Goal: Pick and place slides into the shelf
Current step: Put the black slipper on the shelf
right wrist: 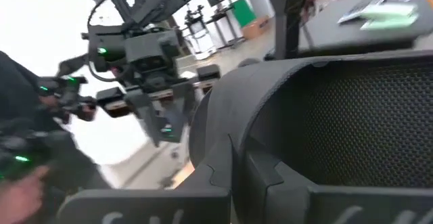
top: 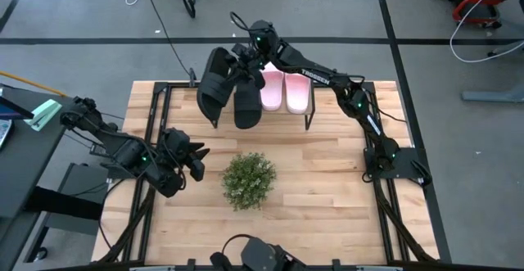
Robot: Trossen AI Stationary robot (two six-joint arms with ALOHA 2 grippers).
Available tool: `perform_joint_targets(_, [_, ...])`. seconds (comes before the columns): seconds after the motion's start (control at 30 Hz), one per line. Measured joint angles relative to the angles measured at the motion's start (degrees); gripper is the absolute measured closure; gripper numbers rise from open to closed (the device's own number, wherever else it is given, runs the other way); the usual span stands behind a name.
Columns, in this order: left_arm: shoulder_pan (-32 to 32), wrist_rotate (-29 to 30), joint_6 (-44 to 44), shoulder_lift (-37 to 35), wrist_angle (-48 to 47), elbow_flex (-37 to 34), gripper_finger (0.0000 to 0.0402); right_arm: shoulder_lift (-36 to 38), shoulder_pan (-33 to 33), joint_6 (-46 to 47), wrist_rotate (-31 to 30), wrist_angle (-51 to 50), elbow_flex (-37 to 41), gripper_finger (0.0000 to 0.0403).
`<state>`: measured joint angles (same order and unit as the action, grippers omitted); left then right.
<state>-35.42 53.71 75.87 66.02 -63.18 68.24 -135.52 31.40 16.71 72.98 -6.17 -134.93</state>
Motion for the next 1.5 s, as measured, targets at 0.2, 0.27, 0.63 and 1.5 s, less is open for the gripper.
perform_joint_targets(0.2, [0.0, -0.02, 0.01, 0.0, -0.09, 0.0, 0.0267, 0.04, 0.07, -3.95, -2.46, -0.94, 0.0, 0.0392])
perform_joint_targets(0.27, [0.0, -0.02, 0.01, 0.0, -0.1, -0.01, 0.0265, 0.1, 0.09, -5.83, -2.4, -2.5, 0.31, 0.0392])
perform_joint_targets(0.63, [0.0, -0.07, 0.03, 0.0, -0.13, 0.0, 0.0273, 0.11, 0.66, -9.05, -2.58, -8.3, 0.52, 0.0392])
perform_joint_targets(1.5, [2.62, 26.23, 47.92, -1.99, -13.0, -0.04, 0.0185, 4.94, -0.35, -13.85, -11.94, -10.96, -0.04, 0.0392])
